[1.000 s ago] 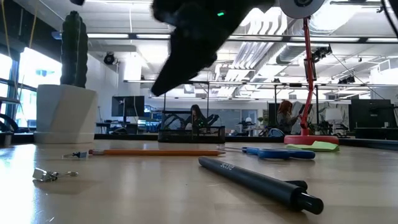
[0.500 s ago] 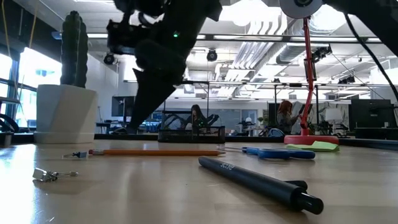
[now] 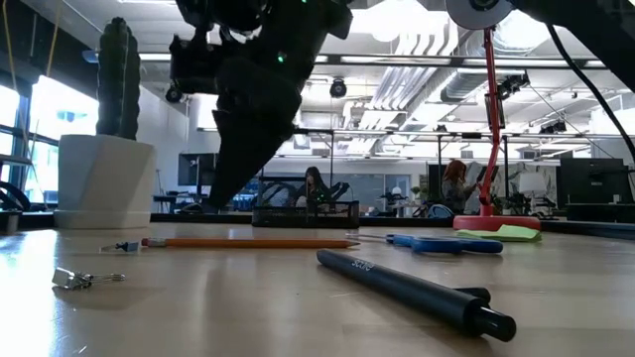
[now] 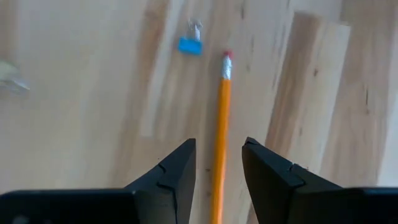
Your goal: Pick and place office supplies into organizer
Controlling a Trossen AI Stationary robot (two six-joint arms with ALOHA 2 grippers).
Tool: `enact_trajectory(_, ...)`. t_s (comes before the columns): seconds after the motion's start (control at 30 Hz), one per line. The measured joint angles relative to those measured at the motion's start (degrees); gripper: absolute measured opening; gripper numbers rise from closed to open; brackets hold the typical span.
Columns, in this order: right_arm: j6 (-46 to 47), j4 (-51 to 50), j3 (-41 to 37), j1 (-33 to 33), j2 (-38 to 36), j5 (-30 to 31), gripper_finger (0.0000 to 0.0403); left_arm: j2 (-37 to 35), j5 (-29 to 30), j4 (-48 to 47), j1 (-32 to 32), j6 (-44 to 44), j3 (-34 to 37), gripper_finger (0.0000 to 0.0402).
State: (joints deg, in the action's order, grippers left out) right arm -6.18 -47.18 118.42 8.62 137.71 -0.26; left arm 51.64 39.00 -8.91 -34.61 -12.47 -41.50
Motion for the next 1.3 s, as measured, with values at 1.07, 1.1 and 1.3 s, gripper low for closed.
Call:
enact_trajectory(1.07, 1.17, 1.61, -5.96, -0.46, -0.18, -1.41, 0.0027, 0.00, 0.22, -1.59, 0.09, -2.58, 0.00, 0.0002)
enact_trajectory(1.1, 1.19, 1.19, -5.67, -0.46, -0.19, -1.39, 0.0027, 0.00, 0.22, -1.59, 0.09, -2.58, 0.00, 0.0003)
enact_trajectory(1.3, 0.93, -2.30, -1.44, -0.65, -0.12, -1.51, 0.0008, 0.00, 0.22, -1.68, 0.09, -2.58, 0.00, 0.0001)
